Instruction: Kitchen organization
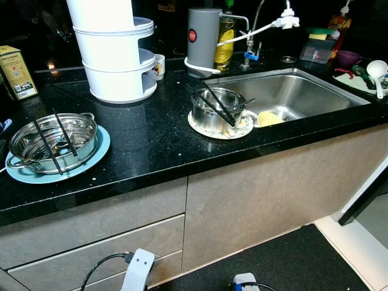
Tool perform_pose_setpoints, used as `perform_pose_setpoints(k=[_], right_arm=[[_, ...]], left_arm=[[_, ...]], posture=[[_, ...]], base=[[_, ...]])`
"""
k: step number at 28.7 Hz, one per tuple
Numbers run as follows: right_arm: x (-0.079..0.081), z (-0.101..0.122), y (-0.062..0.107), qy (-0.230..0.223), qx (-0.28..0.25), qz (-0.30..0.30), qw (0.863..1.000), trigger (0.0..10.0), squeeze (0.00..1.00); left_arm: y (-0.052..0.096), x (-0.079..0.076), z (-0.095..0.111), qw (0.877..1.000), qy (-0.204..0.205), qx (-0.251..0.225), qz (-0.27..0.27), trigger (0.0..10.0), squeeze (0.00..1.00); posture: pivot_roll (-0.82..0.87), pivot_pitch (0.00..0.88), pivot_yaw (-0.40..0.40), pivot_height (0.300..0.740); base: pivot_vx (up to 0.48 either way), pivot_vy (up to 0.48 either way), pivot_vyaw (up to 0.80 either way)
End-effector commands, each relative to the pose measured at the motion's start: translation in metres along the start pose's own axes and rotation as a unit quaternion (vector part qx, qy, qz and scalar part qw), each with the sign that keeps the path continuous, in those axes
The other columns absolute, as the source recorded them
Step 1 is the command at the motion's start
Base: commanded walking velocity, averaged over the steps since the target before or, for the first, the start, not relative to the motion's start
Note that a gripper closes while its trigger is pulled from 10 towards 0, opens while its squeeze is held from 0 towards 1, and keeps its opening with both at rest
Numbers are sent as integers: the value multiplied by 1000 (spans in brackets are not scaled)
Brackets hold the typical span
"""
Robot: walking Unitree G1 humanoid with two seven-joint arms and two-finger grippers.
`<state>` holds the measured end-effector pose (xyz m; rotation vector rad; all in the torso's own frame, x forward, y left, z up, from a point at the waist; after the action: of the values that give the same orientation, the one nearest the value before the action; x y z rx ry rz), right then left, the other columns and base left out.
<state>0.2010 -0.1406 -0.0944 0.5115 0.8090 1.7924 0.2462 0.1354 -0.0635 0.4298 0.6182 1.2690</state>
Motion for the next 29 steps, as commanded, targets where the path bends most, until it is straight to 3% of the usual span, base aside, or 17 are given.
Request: perform_pose_setpoints(k=[1, 23, 29], right_arm=[[4, -4, 1, -2, 3, 6, 1000, 10000, 0], [9, -2, 1, 6, -9, 30, 999, 10000, 0], [5, -4, 1, 12, -2, 13, 1000, 10000, 0]], left_arm=[[0, -1, 0, 1000, -2, 1, 0, 10000, 0], [-1, 3, 4, 1000, 2, -2, 7, 10000, 0], [-1, 3, 2, 1000, 5, 2, 9, 10000, 0]], posture=[[-28, 84, -17, 740], [-25, 90, -16, 740], [-27, 93, -15, 740]], base=[[0, 0, 0], [0, 0, 0], [0, 0, 0]])
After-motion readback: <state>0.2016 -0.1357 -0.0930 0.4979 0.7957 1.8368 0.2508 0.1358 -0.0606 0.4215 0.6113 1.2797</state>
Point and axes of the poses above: a point about 5 cm out from each wrist's last joint towards the gripper, its own y axis pointing back from the gripper into the wrist, its own z axis along the axis of the wrist's last joint, x = y × z, the point moved 2 cm from there along -y, pointing out of the wrist towards the gripper, and after that the axes turned 14 degrees about y, right-handed, at the moved point
